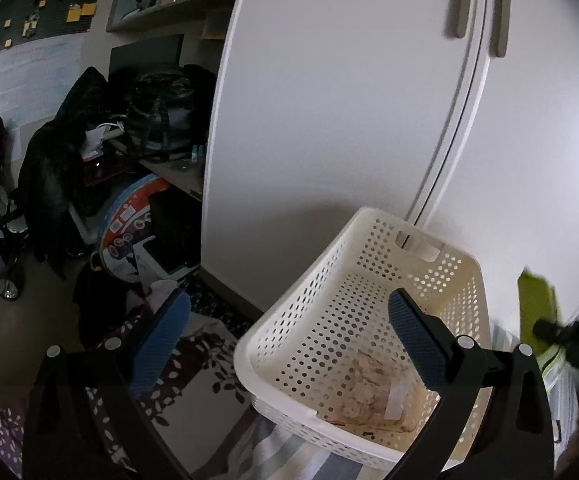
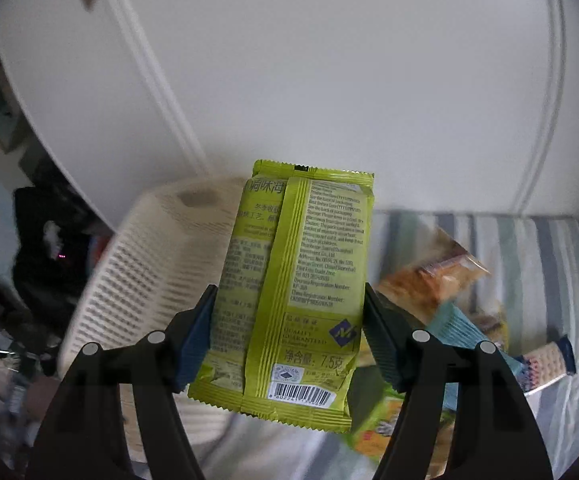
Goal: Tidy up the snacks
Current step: 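Lower the lime-green pack into the basket and open the right gripper, then grasp the blue-and-white cracker pack with the right gripper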
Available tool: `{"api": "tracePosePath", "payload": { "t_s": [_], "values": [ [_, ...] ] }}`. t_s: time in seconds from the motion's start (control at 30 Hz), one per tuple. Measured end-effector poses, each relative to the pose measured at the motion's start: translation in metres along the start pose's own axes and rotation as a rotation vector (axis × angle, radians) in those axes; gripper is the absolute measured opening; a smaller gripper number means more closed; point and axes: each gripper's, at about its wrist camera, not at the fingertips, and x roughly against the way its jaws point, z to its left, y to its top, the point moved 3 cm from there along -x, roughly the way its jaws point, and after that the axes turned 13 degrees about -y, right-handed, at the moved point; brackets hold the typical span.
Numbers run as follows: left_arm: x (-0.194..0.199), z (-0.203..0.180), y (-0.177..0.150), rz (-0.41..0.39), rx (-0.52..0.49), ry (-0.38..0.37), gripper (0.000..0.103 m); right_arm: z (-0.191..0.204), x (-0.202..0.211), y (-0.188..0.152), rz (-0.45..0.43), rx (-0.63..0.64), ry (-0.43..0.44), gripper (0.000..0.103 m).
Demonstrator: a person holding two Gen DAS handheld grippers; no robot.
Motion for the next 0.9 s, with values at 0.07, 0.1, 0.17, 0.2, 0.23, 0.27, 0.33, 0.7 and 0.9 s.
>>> {"api": "tracePosePath", "payload": {
  "t_s": [0.07,0.1,0.17,0.2,0.23,0.27,0.33,0.7,0.9],
  "values": [
    [0.0,0.002,0.001,-0.001,0.008,0.002,0.101,0.023,0.011,0.003,-0.008,0.021,0.043,0.069],
    [0.0,0.002,0.001,-0.003,0.011,0.002,0.101,0.036,0.013,0.005,-0.005,0.037,0.065,0.069],
    [0.001,0.004,0.002,-0.005,0.014,0.004,0.101,0.051,0.014,0.007,0.006,0.055,0.096,0.069],
    [0.001,0.005,0.002,-0.006,0.015,0.003,0.101,0.057,0.012,0.009,0.013,0.06,0.109,0.069],
    [0.002,0.006,0.002,-0.009,0.017,0.004,0.101,0.074,0.006,0.01,0.023,0.068,0.129,0.07],
    [0.003,0.006,0.002,-0.011,0.018,0.006,0.101,0.081,0.005,0.01,0.03,0.073,0.144,0.071],
    [0.003,0.009,0.003,-0.016,0.023,0.007,0.101,0.093,0.002,0.009,0.041,0.084,0.165,0.077],
    [0.003,0.009,0.002,-0.014,0.017,0.005,0.101,0.071,0.002,-0.008,0.055,0.061,0.132,0.081],
    [0.005,-0.002,-0.002,-0.017,-0.012,-0.006,0.101,0.044,0.005,-0.024,0.054,0.029,0.113,0.081]
  ]
}}
